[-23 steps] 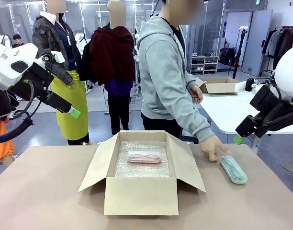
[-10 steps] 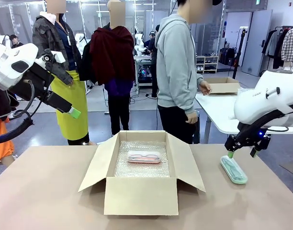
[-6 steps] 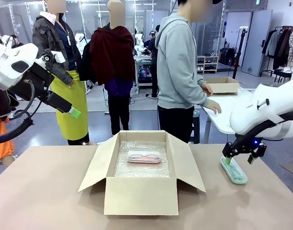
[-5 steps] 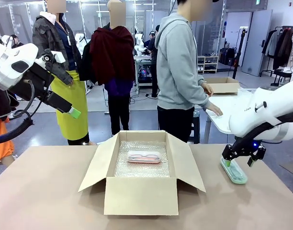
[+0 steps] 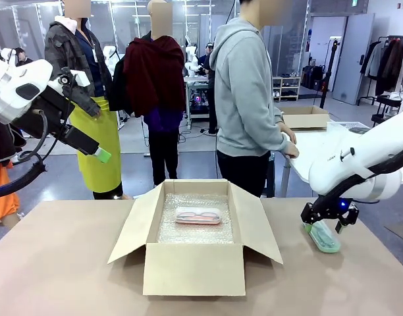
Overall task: Pack the glasses set securely to prepare it for shipping.
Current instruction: Put the Glasses case from the right side of the table into the Package Box.
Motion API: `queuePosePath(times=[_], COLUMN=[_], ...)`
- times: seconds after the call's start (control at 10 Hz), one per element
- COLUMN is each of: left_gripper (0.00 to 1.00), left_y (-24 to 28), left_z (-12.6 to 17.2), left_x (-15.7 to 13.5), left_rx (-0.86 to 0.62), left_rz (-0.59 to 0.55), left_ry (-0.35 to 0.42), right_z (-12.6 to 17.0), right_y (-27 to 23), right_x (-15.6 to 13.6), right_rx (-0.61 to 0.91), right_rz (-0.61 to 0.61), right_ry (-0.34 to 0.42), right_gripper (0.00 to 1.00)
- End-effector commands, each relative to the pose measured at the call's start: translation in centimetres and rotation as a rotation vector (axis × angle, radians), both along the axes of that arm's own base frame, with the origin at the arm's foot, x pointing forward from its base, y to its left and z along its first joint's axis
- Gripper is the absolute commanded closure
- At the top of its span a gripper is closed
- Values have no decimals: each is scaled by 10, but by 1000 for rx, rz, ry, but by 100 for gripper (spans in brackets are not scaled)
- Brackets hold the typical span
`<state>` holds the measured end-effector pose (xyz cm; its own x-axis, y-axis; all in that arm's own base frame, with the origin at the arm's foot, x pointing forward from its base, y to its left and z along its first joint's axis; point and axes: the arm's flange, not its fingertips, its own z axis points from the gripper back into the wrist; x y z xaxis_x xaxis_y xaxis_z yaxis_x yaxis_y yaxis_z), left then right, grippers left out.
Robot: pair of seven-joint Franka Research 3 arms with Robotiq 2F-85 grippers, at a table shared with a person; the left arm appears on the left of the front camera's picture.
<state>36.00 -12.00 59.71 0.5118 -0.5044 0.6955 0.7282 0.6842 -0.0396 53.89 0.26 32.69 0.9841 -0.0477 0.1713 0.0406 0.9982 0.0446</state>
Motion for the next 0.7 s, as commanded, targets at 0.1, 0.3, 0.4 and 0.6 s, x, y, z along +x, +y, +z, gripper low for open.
queuePosePath(times=[0.1,0.3,0.4,0.6], left_gripper=[0,0,0,0], left_y=[2,2,2,2], left_z=[0,0,0,0], left_x=[-1,-1,-1,-1], left_rx=[-17,-17,-17,-17], left_rz=[-9,-9,-9,-9], left_ry=[-10,-10,-10,-10], right_z=[-11,-14,-16,-19], right_y=[10,13,13,12], right_x=[8,11,12,12], right_rx=[-29,-44,-48,-50], right_rz=[-31,-22,-19,-23], right_ry=[-17,-9,-1,9], right_gripper=[0,0,7,21])
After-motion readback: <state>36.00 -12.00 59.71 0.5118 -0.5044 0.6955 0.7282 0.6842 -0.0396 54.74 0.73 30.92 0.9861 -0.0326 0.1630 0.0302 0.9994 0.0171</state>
